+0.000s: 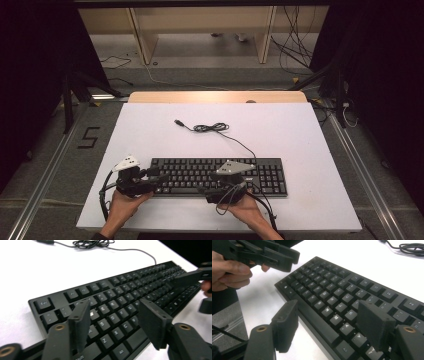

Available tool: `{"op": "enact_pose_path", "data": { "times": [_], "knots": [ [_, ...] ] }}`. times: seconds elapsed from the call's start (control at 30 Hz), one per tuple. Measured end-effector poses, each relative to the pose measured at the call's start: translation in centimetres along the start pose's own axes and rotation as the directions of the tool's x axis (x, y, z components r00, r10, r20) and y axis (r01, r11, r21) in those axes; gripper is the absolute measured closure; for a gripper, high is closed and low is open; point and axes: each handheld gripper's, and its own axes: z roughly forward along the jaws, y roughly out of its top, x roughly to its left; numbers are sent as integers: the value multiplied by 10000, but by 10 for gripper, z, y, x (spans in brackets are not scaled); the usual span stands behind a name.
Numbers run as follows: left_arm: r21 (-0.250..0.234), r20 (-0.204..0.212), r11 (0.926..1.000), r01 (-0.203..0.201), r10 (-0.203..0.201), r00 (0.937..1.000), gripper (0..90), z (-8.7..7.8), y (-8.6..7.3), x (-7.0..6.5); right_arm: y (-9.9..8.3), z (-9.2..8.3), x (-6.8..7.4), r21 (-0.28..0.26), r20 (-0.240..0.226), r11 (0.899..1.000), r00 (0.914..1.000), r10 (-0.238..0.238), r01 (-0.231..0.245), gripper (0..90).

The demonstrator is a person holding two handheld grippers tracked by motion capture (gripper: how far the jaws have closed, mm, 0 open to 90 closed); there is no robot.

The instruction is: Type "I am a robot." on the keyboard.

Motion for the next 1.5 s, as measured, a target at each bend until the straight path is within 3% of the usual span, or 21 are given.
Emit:
{"op": "enact_pose_path", "data": {
  "times": [0.2, 0.47, 0.77, 0.9, 1.5],
  "knots": [
    [-410, 71, 9991, -44, 47, 10000, 364, -4, 0, -3, 1, 4, 2, 96, -23, 9999, 10000, -37, 37, 440],
    [-634, 199, 9979, -130, 143, 9997, 326, -7, 0, -5, -1, 11, 3, 394, -23, 9992, 10000, -22, 23, 681],
    [-820, 291, 9963, -270, 295, 9991, 321, -10, 0, -10, -4, 19, 5, 662, -180, 9978, 9998, -60, 72, 865],
    [-801, 333, 9963, -299, 327, 9989, 320, -10, 0, -11, -5, 22, 6, 822, -223, 9966, 9997, -90, 108, 899],
    [-808, 349, 9960, -387, 416, 9985, 285, -9, -1, -14, -8, 33, 6, 1236, -122, 9922, 9998, -129, 143, 900]
  ]
}}
